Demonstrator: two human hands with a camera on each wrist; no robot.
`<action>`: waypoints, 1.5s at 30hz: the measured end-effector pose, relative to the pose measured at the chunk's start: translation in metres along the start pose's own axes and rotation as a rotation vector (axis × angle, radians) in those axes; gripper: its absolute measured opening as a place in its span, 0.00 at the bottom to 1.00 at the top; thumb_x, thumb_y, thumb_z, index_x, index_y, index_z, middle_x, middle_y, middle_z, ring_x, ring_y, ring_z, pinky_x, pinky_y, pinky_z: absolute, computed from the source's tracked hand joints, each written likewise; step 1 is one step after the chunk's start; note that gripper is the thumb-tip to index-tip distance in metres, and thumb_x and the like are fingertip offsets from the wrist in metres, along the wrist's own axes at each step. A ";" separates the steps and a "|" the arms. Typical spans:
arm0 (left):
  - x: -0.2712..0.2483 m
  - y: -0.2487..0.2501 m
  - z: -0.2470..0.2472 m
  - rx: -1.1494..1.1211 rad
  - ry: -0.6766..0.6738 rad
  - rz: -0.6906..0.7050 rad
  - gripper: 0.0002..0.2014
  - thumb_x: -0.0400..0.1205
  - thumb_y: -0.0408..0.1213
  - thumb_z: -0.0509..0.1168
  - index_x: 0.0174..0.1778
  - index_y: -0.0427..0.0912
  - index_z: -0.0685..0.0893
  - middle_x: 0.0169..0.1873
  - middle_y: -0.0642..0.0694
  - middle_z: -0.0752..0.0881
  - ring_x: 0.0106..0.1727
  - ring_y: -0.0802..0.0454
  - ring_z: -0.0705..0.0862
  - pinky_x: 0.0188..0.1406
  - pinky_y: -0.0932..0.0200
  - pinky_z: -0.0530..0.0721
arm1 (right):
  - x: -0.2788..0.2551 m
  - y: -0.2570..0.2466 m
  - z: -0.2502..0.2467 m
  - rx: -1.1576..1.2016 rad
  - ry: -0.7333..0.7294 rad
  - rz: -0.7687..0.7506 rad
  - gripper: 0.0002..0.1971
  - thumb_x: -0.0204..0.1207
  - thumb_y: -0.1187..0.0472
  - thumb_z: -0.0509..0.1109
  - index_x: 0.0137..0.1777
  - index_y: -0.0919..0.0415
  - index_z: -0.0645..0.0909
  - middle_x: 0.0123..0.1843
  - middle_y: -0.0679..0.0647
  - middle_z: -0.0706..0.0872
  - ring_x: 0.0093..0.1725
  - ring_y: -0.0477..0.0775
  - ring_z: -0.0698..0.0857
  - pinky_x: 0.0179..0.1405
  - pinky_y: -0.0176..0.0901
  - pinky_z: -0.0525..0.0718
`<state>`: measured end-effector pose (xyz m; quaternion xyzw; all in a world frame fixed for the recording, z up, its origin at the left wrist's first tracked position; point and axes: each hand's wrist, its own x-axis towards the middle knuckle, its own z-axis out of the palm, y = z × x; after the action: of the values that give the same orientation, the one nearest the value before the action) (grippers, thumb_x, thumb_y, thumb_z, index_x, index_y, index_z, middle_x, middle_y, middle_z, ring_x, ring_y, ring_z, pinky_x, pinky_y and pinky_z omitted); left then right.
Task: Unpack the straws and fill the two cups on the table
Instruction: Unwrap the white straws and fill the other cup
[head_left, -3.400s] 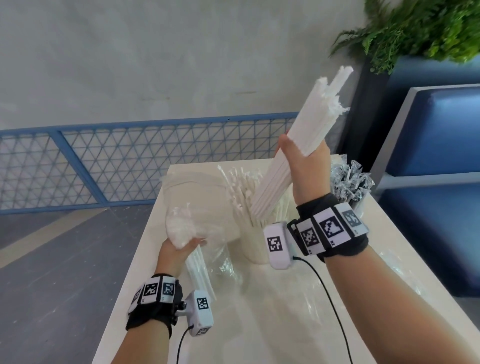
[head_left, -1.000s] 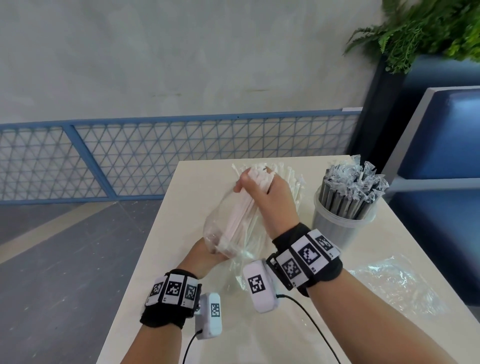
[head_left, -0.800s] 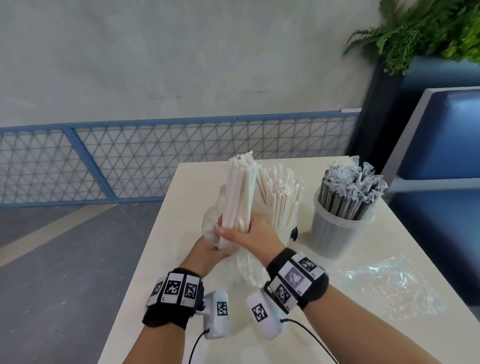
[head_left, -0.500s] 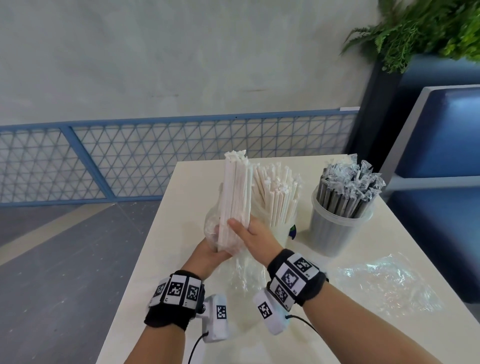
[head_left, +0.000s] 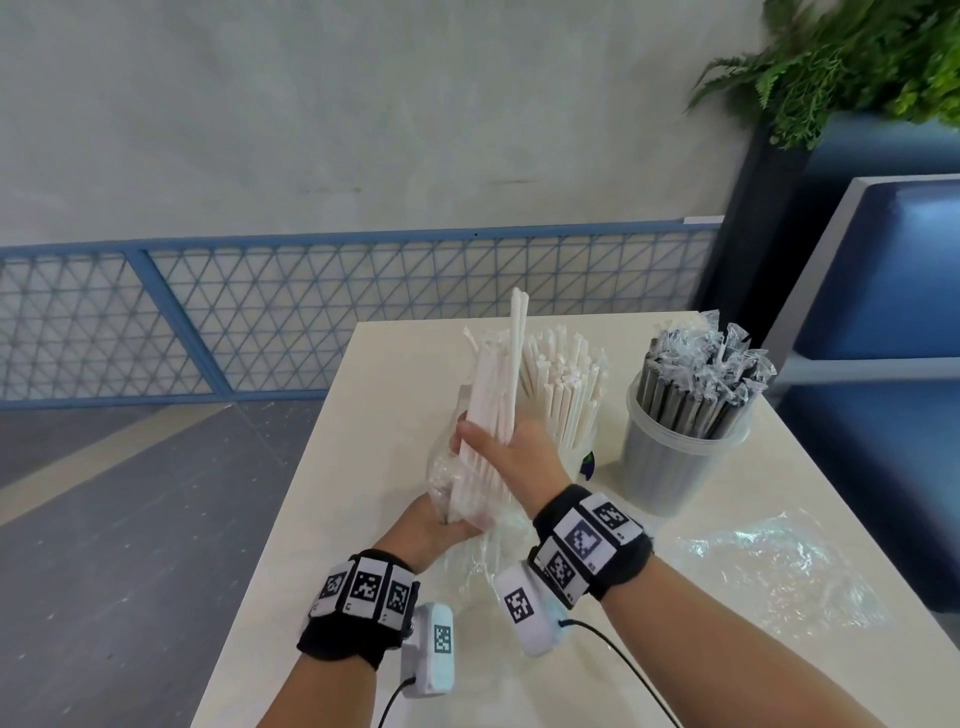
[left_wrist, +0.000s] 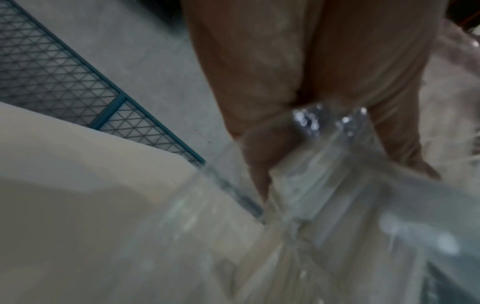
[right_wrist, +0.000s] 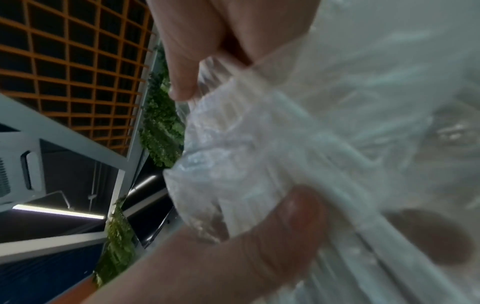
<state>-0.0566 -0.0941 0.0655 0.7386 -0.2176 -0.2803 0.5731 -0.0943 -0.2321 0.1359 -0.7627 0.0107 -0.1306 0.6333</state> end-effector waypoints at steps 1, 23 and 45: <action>0.000 -0.001 0.001 -0.003 0.001 -0.001 0.11 0.76 0.29 0.70 0.49 0.49 0.83 0.36 0.57 0.90 0.43 0.64 0.88 0.42 0.72 0.81 | 0.000 -0.001 0.002 -0.017 0.005 -0.013 0.12 0.78 0.60 0.67 0.32 0.59 0.81 0.33 0.49 0.85 0.32 0.37 0.82 0.39 0.25 0.79; 0.003 -0.019 -0.027 -0.290 0.316 -0.104 0.07 0.81 0.28 0.63 0.40 0.39 0.83 0.32 0.46 0.89 0.35 0.53 0.88 0.42 0.58 0.87 | 0.036 -0.059 -0.025 -0.173 0.402 -0.290 0.06 0.81 0.58 0.61 0.52 0.59 0.69 0.34 0.49 0.79 0.31 0.31 0.79 0.29 0.21 0.73; 0.007 -0.005 -0.026 -0.409 0.336 0.016 0.04 0.80 0.29 0.64 0.49 0.37 0.80 0.35 0.45 0.91 0.37 0.48 0.89 0.37 0.60 0.87 | 0.048 -0.030 -0.046 -0.687 0.441 -0.256 0.10 0.80 0.67 0.56 0.52 0.61 0.79 0.48 0.52 0.84 0.47 0.47 0.75 0.70 0.51 0.68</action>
<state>-0.0344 -0.0782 0.0640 0.6420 -0.0640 -0.1872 0.7408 -0.0620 -0.2791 0.1819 -0.8784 0.0942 -0.3568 0.3037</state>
